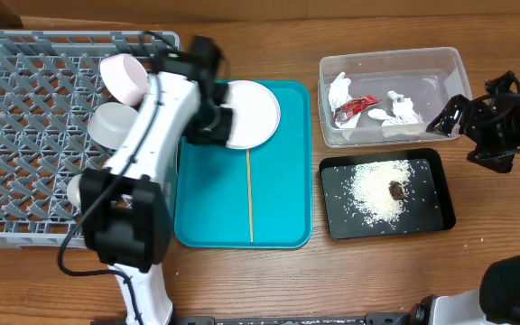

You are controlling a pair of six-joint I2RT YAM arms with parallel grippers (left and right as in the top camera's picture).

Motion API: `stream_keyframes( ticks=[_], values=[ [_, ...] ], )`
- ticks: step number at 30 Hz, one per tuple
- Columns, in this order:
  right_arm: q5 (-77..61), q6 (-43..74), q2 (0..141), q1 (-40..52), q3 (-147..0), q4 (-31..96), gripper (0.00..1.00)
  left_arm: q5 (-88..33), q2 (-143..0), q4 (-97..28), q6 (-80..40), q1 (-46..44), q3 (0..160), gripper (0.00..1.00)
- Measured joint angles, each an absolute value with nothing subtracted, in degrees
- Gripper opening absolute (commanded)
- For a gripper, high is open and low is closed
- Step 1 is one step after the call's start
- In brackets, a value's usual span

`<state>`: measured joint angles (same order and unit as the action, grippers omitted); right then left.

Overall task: Sort waste into correct bins and load items into the dishwasher
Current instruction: 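Grasp the second wooden chopstick on the teal tray with the left gripper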

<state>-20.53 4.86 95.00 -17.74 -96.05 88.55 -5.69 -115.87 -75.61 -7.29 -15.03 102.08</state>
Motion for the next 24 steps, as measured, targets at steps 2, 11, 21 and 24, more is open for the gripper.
stream_keyframes(
  ticks=[2, 11, 21, 24],
  values=[
    [-20.5, 4.9, 95.0, -17.7, -96.1, 88.6, 1.0, -6.2, -115.9, -75.4, -9.9, -17.9, 102.1, 0.53],
    [-20.5, 4.9, 95.0, -17.7, -96.1, 88.8, 1.0, -3.2, -115.7, -71.4, -24.8, -27.3, 99.0, 0.61],
    [-20.5, 4.9, 95.0, -17.7, -96.1, 88.7, 1.0, -2.3, -115.6, -60.6, -29.5, -27.7, 83.7, 0.65],
    [-20.5, 4.9, 95.0, -17.7, -96.1, 88.7, 1.0, -2.3, -115.6, -57.3, -29.7, -27.7, 80.2, 0.65]
  ],
)
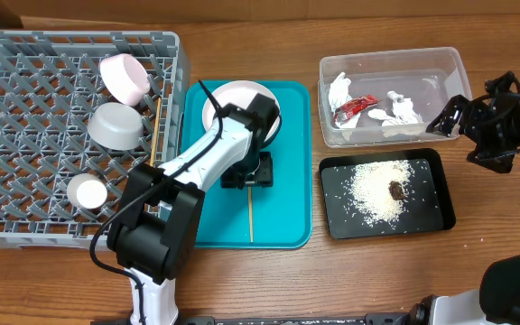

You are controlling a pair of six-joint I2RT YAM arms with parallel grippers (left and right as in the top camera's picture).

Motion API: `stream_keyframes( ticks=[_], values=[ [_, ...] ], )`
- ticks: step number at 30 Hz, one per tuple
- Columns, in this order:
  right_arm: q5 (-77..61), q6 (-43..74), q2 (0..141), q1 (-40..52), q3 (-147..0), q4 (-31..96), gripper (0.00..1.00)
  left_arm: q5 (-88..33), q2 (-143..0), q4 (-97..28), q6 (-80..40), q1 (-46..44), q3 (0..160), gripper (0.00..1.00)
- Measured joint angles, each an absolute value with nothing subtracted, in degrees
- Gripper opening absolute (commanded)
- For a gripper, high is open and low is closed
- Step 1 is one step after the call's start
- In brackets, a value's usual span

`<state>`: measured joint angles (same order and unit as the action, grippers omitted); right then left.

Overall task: Sort waste into correct bins and load items into the dishwasher
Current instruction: 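Grasp the second wooden chopstick on the teal tray with the left gripper, then carry the second chopstick into the dish rack and release it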

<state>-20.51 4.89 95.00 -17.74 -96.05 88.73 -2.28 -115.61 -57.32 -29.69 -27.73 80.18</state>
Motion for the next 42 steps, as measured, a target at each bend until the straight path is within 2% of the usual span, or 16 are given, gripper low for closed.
stream_keyframes(
  ticks=[4, 5, 7, 10, 13, 15, 26, 36, 42],
  values=[
    [-20.5, 4.9, 95.0, -17.7, -96.1, 88.7, 1.0, -1.7, -115.1, -53.3, -29.7, -27.7, 77.1, 0.63],
    [-20.5, 4.8, 95.0, -17.7, -96.1, 88.8, 1.0, -1.4, -114.7, -52.6, -29.7, -27.7, 76.5, 0.59],
    [-20.5, 4.9, 95.0, -17.7, -96.1, 88.7, 1.0, -0.7, -114.2, -51.9, -29.7, -27.8, 75.6, 0.51],
    [-20.5, 4.9, 95.0, -17.7, -96.1, 88.7, 1.0, -0.1, -113.8, -51.9, -30.0, -27.8, 74.9, 0.32],
    [-20.5, 4.9, 95.0, -17.7, -96.1, 88.7, 1.0, 0.1, -113.7, -51.9, -30.0, -27.8, 74.9, 0.2],
    [-20.5, 4.9, 95.0, -17.7, -96.1, 88.8, 1.0, 0.1, -113.7, -51.9, -29.8, -27.8, 74.9, 0.05],
    [-20.5, 4.9, 95.0, -17.7, -96.1, 88.8, 1.0, 0.2, -113.6, -53.8, -29.7, -27.8, 75.4, 0.04],
    [-20.5, 4.9, 95.0, -17.7, -96.1, 89.0, 1.0, -4.3, -113.9, -73.7, -26.7, -27.3, 90.2, 0.04],
    [-20.5, 4.8, 95.0, -17.7, -96.1, 89.1, 1.0, -6.5, -113.9, -82.6, -25.0, -27.3, 93.3, 0.04]
  ],
)
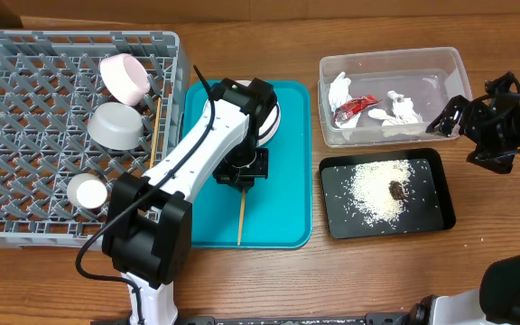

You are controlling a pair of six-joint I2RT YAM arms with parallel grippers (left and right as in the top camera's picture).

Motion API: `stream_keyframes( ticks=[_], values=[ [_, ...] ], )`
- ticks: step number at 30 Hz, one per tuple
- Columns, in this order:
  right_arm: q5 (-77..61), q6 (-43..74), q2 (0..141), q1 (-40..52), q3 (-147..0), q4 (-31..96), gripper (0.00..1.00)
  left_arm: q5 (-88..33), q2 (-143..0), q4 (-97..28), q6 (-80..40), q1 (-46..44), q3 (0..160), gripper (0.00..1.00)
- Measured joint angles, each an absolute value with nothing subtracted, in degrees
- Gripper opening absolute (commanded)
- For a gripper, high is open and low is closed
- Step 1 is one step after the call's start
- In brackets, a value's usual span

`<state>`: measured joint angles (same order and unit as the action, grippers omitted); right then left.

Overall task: Sort waste into correct bins and load items into the dishwasher
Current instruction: 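Carry the second chopstick into the dish rack and release it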

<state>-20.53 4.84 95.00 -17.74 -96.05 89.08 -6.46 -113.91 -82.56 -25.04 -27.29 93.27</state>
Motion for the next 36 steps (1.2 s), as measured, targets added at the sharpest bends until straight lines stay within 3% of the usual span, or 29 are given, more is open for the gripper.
stream_keyframes(
  ticks=[15, 25, 36],
  values=[
    [-20.5, 4.9, 95.0, -17.7, -96.1, 89.1, 1.0, -5.5, -113.9, -87.3, -20.8, -25.4, 98.2, 0.04],
    [-20.5, 4.9, 95.0, -17.7, -96.1, 89.1, 1.0, 3.8, -110.2, -85.3, -18.9, -11.7, 110.0, 0.04],
    [-20.5, 4.9, 95.0, -17.7, -96.1, 89.1, 1.0, 5.9, -109.8, -73.3, -8.6, 0.6, 107.8, 0.04]
  ],
)
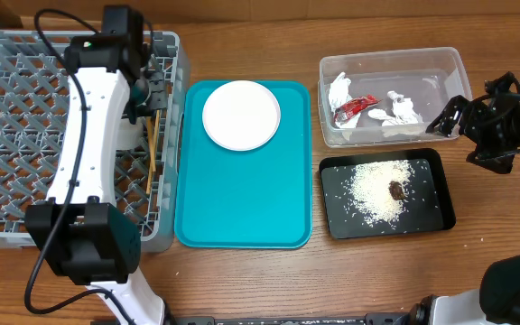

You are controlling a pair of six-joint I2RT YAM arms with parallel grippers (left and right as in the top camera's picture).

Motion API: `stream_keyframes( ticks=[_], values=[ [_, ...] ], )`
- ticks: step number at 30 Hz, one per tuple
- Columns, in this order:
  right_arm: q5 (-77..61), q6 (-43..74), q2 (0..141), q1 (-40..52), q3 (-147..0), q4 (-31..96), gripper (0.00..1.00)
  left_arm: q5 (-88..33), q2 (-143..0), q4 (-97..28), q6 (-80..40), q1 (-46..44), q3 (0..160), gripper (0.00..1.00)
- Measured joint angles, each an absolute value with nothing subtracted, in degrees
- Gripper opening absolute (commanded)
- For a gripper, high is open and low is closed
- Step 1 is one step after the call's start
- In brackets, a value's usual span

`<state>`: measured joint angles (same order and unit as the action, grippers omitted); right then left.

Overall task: Sort waste into correct bins and load items into the dishwasher
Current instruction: 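Carry the second chopstick into the dish rack and release it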

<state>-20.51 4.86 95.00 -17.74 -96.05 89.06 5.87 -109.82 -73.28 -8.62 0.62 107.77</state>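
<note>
My left gripper hangs over the right side of the grey dish rack. It is shut on the upper end of a wooden chopstick, which slants down into the rack beside a second chopstick. A white plate lies alone at the far end of the teal tray. The left arm covers the cups and bowl in the rack. My right gripper stands open and empty at the right end of the clear waste bin.
The clear bin holds crumpled white tissues and a red wrapper. In front of it a black tray carries spilled rice and a small brown scrap.
My left gripper was on the chopstick lying on the teal tray. Now it is over the rack's right side with that chopstick, and only the plate lies on the tray. The right arm has not moved.
At first my left arm lay across the rack's right edge and the plate, with one chopstick on the tray. Then it was over that chopstick, another showing in the rack. Then it gripped the tray chopstick, now brought to the rack.
</note>
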Motion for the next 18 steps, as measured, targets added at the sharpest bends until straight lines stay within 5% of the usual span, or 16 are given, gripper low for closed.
stream_keyframes(
  ticks=[6, 14, 18],
  values=[
    [-20.5, 4.9, 95.0, -17.7, -96.1, 89.1, 1.0, 5.6, -109.8, -70.1, -3.2, 2.0, 103.5, 0.05],
    [-20.5, 4.8, 95.0, -17.7, -96.1, 89.1, 1.0, 3.7, -109.8, -69.3, 0.6, 2.0, 102.3, 0.42],
    [-20.5, 4.9, 95.0, -17.7, -96.1, 89.1, 1.0, 3.4, -109.8, -69.3, 0.4, 2.0, 102.3, 0.45]
  ],
)
